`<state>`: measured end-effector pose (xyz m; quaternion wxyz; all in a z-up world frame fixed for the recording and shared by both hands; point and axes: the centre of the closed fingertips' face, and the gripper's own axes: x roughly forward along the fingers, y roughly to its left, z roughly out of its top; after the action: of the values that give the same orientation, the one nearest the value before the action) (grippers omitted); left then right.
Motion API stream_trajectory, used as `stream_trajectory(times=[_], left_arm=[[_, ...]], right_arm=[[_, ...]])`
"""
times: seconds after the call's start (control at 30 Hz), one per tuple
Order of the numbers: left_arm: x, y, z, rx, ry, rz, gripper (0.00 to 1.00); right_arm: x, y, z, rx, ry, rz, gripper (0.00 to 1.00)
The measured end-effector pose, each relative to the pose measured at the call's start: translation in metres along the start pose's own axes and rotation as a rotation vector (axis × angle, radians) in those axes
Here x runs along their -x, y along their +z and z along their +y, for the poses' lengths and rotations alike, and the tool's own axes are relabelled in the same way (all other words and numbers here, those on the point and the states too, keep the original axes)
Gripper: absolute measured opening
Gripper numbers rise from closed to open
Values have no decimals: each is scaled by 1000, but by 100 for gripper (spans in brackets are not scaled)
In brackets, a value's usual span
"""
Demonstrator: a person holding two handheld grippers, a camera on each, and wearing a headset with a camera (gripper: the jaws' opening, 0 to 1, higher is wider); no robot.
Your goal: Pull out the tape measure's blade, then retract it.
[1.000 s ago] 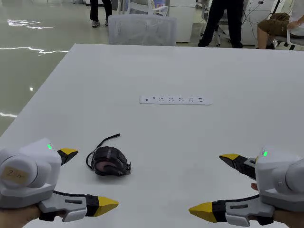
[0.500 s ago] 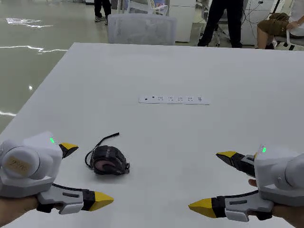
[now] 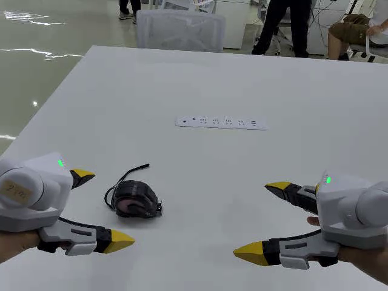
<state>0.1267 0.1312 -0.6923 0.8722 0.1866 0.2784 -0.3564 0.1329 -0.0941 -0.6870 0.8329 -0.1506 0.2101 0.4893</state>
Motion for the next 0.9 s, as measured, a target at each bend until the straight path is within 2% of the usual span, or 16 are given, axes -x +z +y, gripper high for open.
stream_trajectory(times=[0.13,0.37,0.47,0.7,0.9], left_arm=[[0,1,5,-18,-6,8,86],[-4,-2,23,-47,-13,30,84],[-5,-2,23,-59,-22,36,83],[-12,-5,37,-81,-39,58,79],[-17,-8,36,-96,-62,79,77]], right_arm=[[-5,2,0,29,27,7,87],[-14,2,-1,68,77,28,85],[-18,2,-2,81,92,31,83],[-26,6,-6,119,117,33,79],[-32,8,-7,131,142,28,77]])
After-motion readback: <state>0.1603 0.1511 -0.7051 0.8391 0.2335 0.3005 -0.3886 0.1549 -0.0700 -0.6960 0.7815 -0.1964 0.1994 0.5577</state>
